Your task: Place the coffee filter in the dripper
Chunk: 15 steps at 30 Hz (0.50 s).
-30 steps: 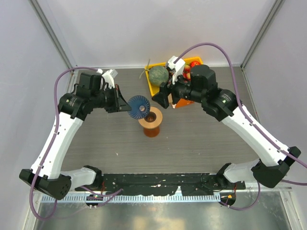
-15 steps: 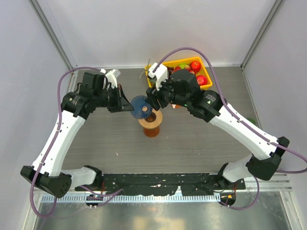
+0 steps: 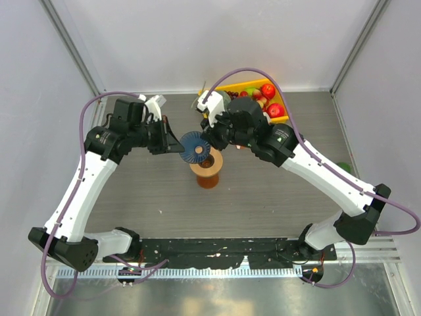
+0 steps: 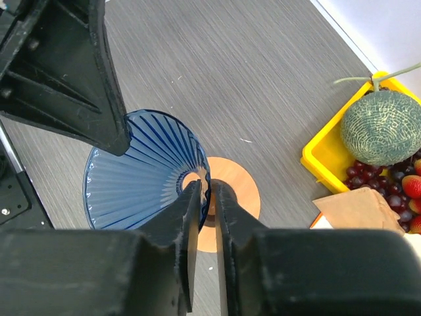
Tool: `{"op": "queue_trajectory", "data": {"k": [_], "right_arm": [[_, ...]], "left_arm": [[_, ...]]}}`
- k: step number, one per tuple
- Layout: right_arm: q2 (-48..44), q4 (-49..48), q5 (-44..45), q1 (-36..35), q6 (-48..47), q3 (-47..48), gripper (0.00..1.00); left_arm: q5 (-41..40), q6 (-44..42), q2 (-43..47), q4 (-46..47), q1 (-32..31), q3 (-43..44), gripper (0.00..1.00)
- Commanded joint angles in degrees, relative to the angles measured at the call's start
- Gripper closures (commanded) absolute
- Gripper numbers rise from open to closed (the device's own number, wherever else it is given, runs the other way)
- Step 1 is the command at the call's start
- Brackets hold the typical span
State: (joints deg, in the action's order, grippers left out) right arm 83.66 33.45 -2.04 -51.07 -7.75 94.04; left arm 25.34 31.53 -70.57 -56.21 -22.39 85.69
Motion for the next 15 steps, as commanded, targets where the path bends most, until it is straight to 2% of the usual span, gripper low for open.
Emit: {"op": "queue_trajectory", "data": {"k": [1, 2, 5, 9, 10, 11, 13, 15], "right_arm": [[0.3, 0.3, -0.3, -0.1, -1.0, 1.8, 0.88], [0.4, 0.3, 0.0, 0.0, -0.9, 1.9, 0.92], [0.0, 0.5, 1.0, 0.0, -1.5, 1.9, 0.95], [-0.6, 0.4, 1.9, 0.8, -1.2, 1.4, 0.95], [-0.4, 0.6, 1.3, 1.8, -0.4, 1.2, 0.95], [-0.3, 0.8, 0.6, 2.5, 0.4, 1.2, 0.95], [0.9, 1.7, -3.1, 5.5, 3.7, 1.9, 0.95], [2.7, 2.9, -10.4, 9.3, 7.7, 3.4, 0.95]], "left_arm": [[2.2, 0.2, 0.3, 3.7, -0.3, 0.5, 1.00], [2.1, 0.2, 0.2, 3.8, -0.3, 0.4, 0.99], [1.6, -0.2, 0.6, 3.8, -0.3, 0.1, 0.76], [0.0, -2.0, 3.2, 5.0, 2.3, 0.3, 0.27], [0.1, -2.0, 4.5, 6.2, 3.6, 0.1, 0.19], [0.5, -1.9, 5.7, 7.5, 5.1, -0.2, 0.17], [0.4, -1.4, 8.6, 10.4, 7.6, -1.6, 0.04], [0.1, -1.0, 11.5, 12.8, 9.3, -3.9, 0.01]]}}
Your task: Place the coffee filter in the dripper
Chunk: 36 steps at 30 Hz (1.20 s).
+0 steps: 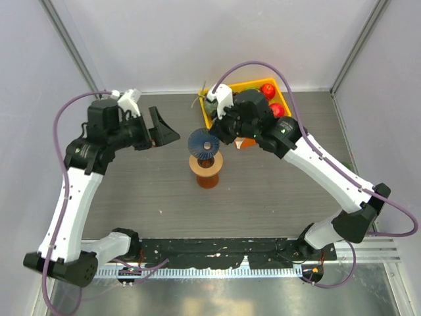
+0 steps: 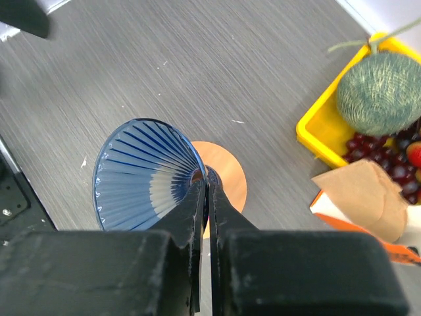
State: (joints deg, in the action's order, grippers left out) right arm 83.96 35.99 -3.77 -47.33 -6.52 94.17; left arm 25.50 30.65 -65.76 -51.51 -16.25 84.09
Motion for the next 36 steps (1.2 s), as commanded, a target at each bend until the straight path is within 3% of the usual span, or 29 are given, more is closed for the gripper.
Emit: {"op": "queue_trajectory", "data": {"k": [1, 4, 16, 36], "right_arm": [[3.2, 0.9, -11.0, 7.8, 10.1, 4.0, 0.94], [5.8, 0.3, -17.2, 10.2, 14.0, 3.6, 0.95], [9.6, -2.7, -19.3, 10.6, 17.6, 0.8, 0.95], [11.4, -3.4, -22.9, 13.5, 17.6, -2.5, 0.95]], "left_arm": [[-0.1, 0.0, 7.7, 9.1, 3.5, -3.2, 0.00], [-0.1, 0.6, 11.0, 12.4, 3.6, -7.2, 0.01], [3.4, -4.8, 14.6, 19.2, 3.6, -15.7, 0.01], [4.0, -5.1, 14.2, 20.0, 3.6, -16.2, 0.01]]}}
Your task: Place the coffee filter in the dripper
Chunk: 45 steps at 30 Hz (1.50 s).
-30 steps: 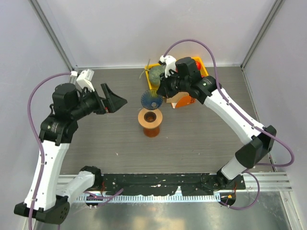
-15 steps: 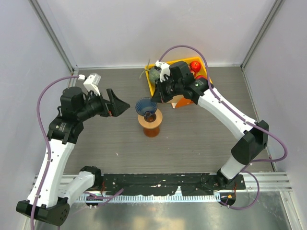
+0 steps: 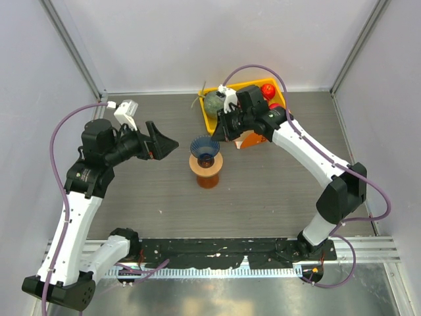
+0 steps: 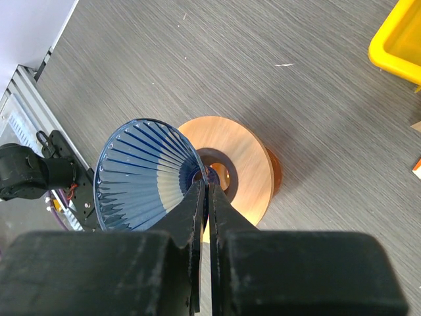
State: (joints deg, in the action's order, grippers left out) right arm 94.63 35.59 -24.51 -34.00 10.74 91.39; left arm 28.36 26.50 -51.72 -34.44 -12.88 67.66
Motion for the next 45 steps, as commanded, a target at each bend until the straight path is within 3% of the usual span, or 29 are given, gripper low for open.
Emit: {"op": "queue_trajectory", "data": {"k": [1, 20, 34, 40, 45], "right_arm": [[1.0, -3.0, -2.3, 0.2, 0.5, 0.3, 0.95], [2.9, -3.6, -3.2, 0.6, -0.8, -1.0, 0.95], [1.7, -3.0, -7.5, 2.6, -2.0, -1.7, 0.53], [-0.1, -1.8, -9.6, 3.2, -2.2, -2.8, 0.55], [-0.1, -1.1, -10.2, 3.2, -2.0, -3.5, 0.56]], "left_arm": [[1.2, -1.0, 0.1, 3.1, 0.2, 0.1, 0.00], [1.3, -1.7, -1.4, 2.4, 0.2, -1.0, 0.00], [5.8, -6.4, -5.4, 2.4, 0.1, -2.3, 0.01], [7.0, -7.3, -11.6, 2.2, -0.4, 0.4, 0.22], [4.6, -7.6, -16.2, 2.3, -3.4, 1.2, 0.31]]}}
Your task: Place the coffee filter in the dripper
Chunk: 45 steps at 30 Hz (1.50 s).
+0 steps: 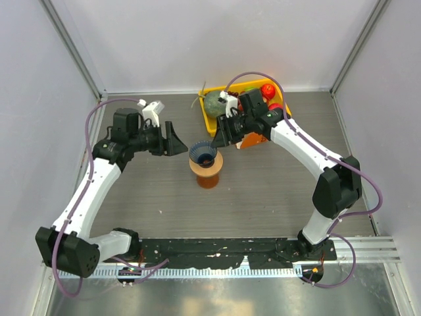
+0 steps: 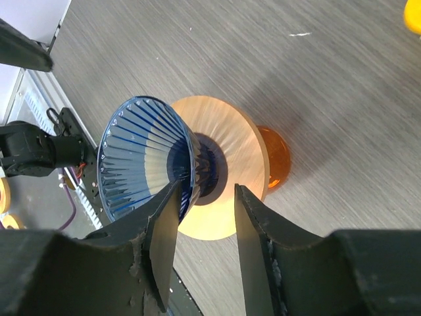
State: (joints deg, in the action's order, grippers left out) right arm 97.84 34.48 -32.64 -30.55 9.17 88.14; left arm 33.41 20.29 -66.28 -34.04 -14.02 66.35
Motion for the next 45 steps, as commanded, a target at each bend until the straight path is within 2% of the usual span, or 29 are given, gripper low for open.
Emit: {"op": "queue_trajectory", "data": {"k": [1, 6, 22, 27, 32, 35, 45], "right_arm": [[-3.3, 0.2, -2.1, -0.2, -0.6, -0.3, 0.57], [-3.2, 0.5, -2.0, -0.2, -0.7, -0.4, 0.63], [-3.6, 2.4, -1.1, -0.1, -1.5, -0.2, 0.69], [-4.0, 2.6, -1.4, -0.1, -1.6, -0.5, 0.70], [-3.5, 2.5, -1.6, -0.3, -1.2, -0.3, 0.76], [-3.3, 2.4, -2.2, -0.2, -1.2, -0.3, 0.76], [-3.2, 2.4, -1.7, -0.2, -1.4, -1.3, 0.93]], "left_arm": [[-1.4, -1.5, -2.4, 2.0, -2.8, 2.6, 0.33], [-2.5, -1.0, -6.7, 2.0, -3.6, 4.2, 0.45], [-4.9, -1.0, -11.9, 2.4, -7.4, 6.1, 0.55], [-5.1, -0.6, -12.9, 2.4, -7.9, 5.7, 0.64], [-5.1, -0.3, -13.8, 2.4, -7.9, 5.6, 0.68], [-5.1, -0.3, -14.2, 2.2, -7.9, 5.5, 0.72], [-5.6, -0.7, -14.8, 1.9, -7.9, 4.8, 0.80]]}}
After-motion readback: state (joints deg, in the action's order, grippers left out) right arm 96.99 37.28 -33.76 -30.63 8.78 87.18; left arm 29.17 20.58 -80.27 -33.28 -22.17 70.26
